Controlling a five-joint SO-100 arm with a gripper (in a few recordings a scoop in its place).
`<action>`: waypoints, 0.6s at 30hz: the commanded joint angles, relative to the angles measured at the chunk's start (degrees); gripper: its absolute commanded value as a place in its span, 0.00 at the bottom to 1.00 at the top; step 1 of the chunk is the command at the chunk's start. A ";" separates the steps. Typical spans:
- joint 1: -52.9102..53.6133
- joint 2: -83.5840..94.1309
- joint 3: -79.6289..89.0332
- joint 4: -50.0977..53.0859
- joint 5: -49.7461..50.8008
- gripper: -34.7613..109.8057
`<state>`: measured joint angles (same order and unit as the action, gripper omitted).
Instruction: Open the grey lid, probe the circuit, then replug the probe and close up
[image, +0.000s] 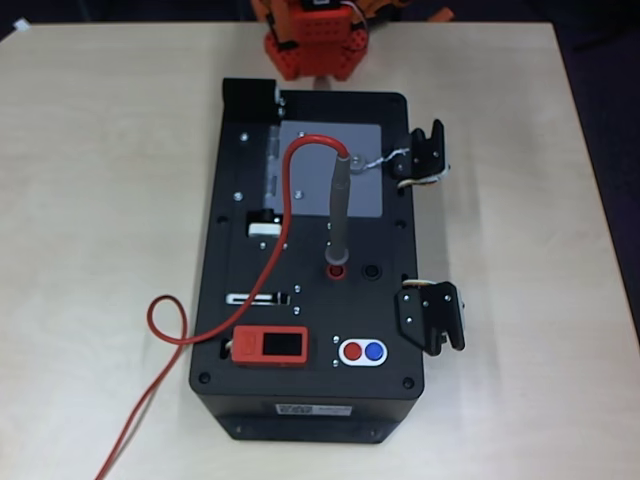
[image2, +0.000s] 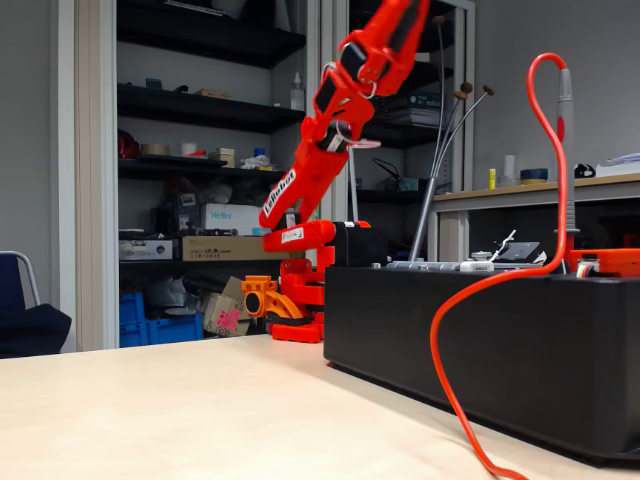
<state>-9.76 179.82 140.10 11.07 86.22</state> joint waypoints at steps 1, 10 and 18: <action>-2.11 -5.98 -5.27 6.33 -6.59 0.25; -1.32 -23.91 -21.88 34.10 -13.18 0.25; -1.58 -35.33 -31.03 40.43 -30.41 0.24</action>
<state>-10.55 147.74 113.47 49.66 62.40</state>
